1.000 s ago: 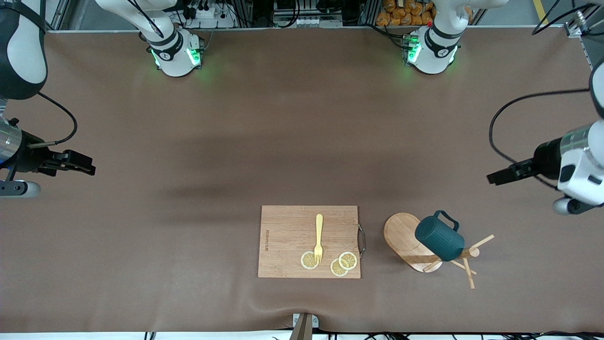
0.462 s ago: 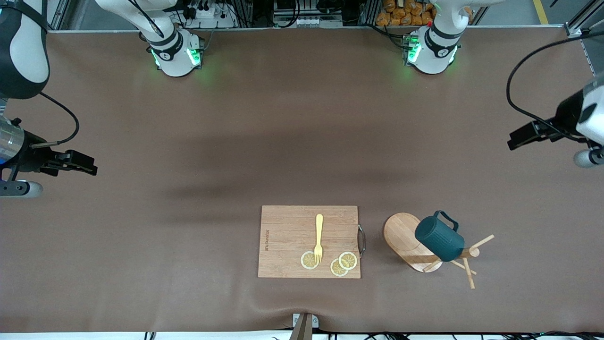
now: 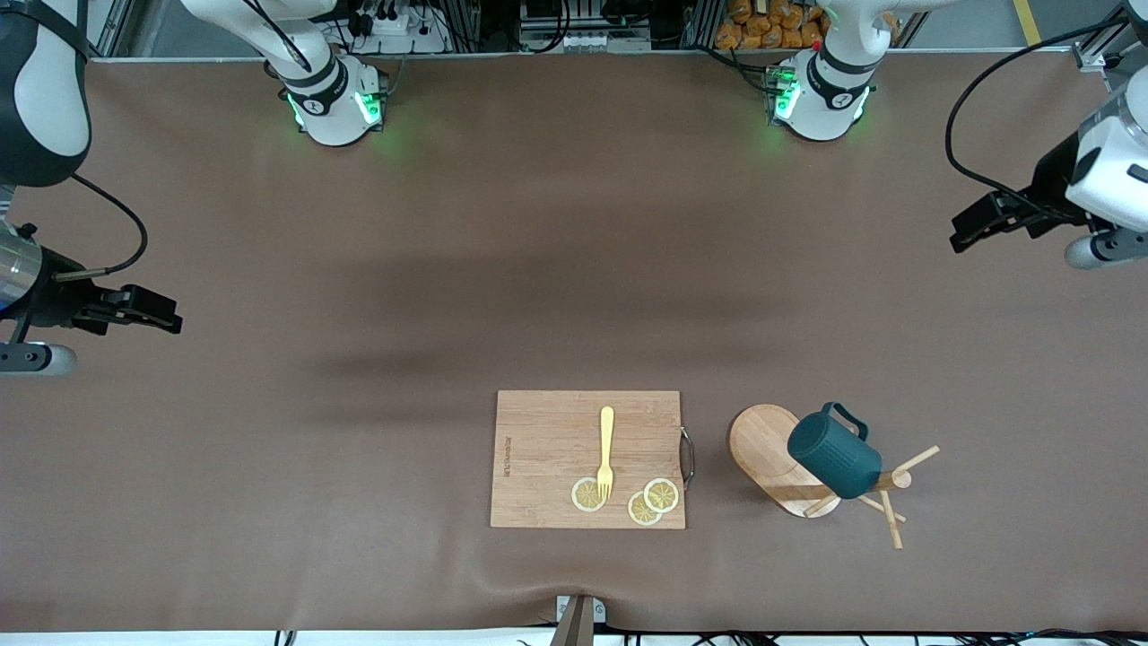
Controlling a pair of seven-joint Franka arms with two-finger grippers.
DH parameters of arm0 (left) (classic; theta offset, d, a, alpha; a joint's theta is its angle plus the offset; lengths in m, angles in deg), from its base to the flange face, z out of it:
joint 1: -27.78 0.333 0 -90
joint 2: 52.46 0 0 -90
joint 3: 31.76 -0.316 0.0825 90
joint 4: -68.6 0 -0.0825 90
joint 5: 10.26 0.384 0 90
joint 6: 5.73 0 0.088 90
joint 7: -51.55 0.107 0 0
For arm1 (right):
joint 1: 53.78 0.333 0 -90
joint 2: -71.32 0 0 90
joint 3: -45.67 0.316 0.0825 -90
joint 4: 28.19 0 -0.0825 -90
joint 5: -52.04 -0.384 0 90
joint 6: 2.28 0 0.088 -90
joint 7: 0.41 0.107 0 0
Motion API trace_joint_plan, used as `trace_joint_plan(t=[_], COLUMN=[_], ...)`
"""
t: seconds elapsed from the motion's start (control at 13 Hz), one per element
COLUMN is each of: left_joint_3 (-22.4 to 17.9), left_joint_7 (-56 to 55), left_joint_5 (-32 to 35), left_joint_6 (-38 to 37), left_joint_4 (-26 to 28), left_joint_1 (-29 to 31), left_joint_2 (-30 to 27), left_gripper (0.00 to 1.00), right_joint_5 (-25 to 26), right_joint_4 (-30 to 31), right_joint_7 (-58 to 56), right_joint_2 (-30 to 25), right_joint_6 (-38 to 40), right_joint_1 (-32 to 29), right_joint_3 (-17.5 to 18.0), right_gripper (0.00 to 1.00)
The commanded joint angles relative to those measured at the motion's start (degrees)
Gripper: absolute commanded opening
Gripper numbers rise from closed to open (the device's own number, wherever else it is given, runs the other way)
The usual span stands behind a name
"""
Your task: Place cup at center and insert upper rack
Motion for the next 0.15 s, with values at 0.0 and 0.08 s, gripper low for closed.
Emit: trace_joint_plan(t=[0.0,0.08], left_joint_3=[1.47,1.48], left_joint_7=[0.77,0.86], left_joint_5=[0.53,0.53], left_joint_6=[0.52,0.25], left_joint_4=[2.14,2.05], left_joint_1=[1.15,1.23], left_joint_2=[-2.20,-2.20], left_gripper=[1.00,1.00], right_joint_5=[-0.67,-0.67], right_joint_4=[-1.04,-1.04], right_joint_7=[1.08,1.17], right_joint_2=[0.33,0.33], right_joint_6=[0.94,0.94], right_joint_1=[0.05,-0.04], right_joint_3=[-0.24,-0.33], right_gripper=[1.00,1.00])
